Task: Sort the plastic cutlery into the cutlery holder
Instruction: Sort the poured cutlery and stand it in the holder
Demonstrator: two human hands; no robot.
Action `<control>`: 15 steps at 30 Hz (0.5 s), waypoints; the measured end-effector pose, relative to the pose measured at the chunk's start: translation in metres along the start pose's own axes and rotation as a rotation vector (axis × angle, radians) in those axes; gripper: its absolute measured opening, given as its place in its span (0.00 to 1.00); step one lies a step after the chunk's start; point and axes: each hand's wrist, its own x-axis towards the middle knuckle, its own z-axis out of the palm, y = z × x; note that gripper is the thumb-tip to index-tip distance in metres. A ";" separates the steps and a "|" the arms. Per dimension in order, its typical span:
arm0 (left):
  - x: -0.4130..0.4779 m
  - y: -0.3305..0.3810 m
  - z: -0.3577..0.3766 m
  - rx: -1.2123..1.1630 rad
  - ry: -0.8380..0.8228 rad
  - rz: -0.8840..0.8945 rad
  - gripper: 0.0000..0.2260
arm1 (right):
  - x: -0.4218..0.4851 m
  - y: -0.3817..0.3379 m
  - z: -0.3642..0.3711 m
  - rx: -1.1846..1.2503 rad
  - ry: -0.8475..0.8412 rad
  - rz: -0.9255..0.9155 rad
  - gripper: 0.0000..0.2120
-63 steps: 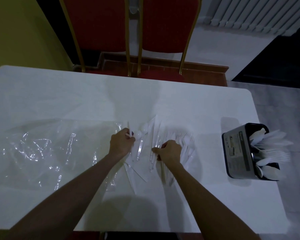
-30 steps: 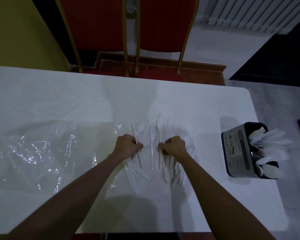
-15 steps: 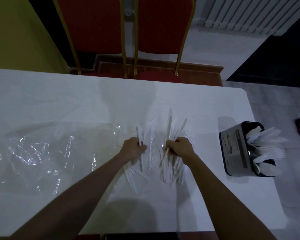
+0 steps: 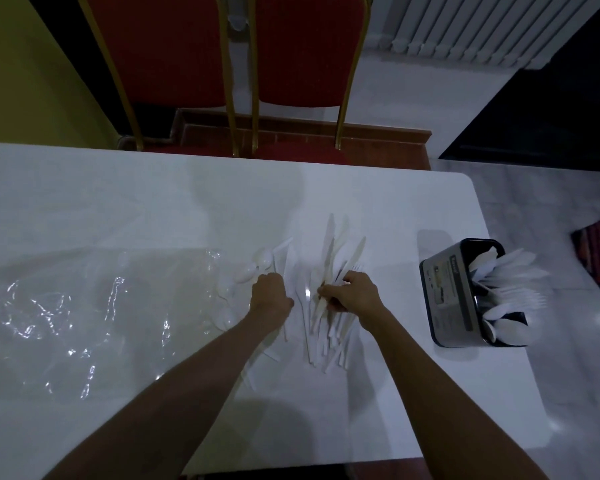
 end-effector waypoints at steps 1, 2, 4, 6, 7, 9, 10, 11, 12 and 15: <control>0.000 0.001 -0.001 0.004 0.007 -0.014 0.17 | 0.000 0.000 -0.001 -0.003 -0.005 -0.004 0.15; 0.000 0.001 -0.002 0.010 0.014 -0.029 0.16 | -0.001 0.001 -0.001 -0.002 -0.012 -0.007 0.14; 0.000 -0.001 -0.004 0.019 0.014 -0.061 0.15 | -0.003 0.000 -0.001 0.004 -0.019 -0.018 0.14; -0.002 -0.003 -0.004 0.013 0.002 -0.067 0.18 | -0.004 0.000 -0.001 0.017 -0.016 -0.023 0.14; -0.003 -0.004 -0.004 0.009 -0.008 -0.067 0.19 | -0.005 -0.001 -0.001 0.023 -0.015 -0.029 0.14; -0.005 -0.006 -0.008 -0.009 -0.032 -0.071 0.18 | -0.007 -0.001 -0.001 0.034 -0.018 -0.042 0.14; -0.006 -0.007 -0.012 -0.028 -0.048 -0.063 0.16 | -0.007 -0.001 -0.001 0.037 -0.019 -0.046 0.13; -0.007 -0.009 -0.016 -0.052 -0.059 -0.045 0.13 | -0.009 -0.002 0.000 0.031 -0.018 -0.050 0.14; -0.007 -0.013 -0.019 -0.092 -0.065 -0.025 0.11 | -0.011 -0.003 0.000 0.025 -0.018 -0.058 0.15; -0.010 -0.025 -0.030 -0.251 -0.068 0.043 0.10 | -0.020 -0.007 -0.002 0.036 0.004 -0.080 0.16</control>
